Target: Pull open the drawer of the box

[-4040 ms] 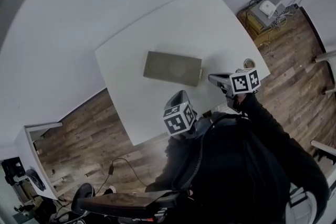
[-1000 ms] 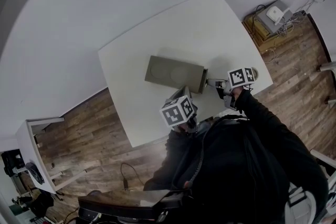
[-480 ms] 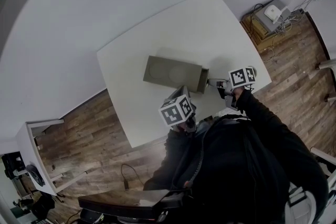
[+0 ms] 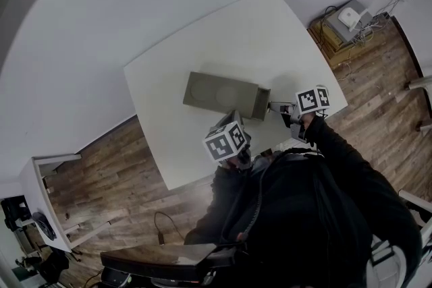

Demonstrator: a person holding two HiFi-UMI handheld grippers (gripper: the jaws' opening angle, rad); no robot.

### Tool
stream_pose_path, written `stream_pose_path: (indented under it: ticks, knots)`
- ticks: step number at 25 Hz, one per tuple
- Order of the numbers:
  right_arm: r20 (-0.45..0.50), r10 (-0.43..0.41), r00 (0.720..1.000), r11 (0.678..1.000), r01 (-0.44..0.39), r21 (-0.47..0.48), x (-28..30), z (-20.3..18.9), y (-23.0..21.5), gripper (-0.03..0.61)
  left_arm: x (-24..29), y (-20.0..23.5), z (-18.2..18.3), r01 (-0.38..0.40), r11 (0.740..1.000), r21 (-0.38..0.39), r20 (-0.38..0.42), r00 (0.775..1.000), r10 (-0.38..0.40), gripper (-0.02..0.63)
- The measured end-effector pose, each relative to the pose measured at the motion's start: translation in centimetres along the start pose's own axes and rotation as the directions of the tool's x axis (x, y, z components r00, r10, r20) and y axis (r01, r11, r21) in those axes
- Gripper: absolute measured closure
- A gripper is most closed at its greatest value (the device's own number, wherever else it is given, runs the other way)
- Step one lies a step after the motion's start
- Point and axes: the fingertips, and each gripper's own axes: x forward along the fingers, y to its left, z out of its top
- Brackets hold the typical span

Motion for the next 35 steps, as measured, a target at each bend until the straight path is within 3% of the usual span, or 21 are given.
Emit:
stream_pose_path:
  ticks: [35]
  knots:
    - [0.011,-0.022,1.000,1.000,0.022,-0.003,-1.4,-0.3,-0.7,0.545,0.0,-0.2,0.0,0.004,0.999,0.038,0.000,1.000,-0.004,0.617]
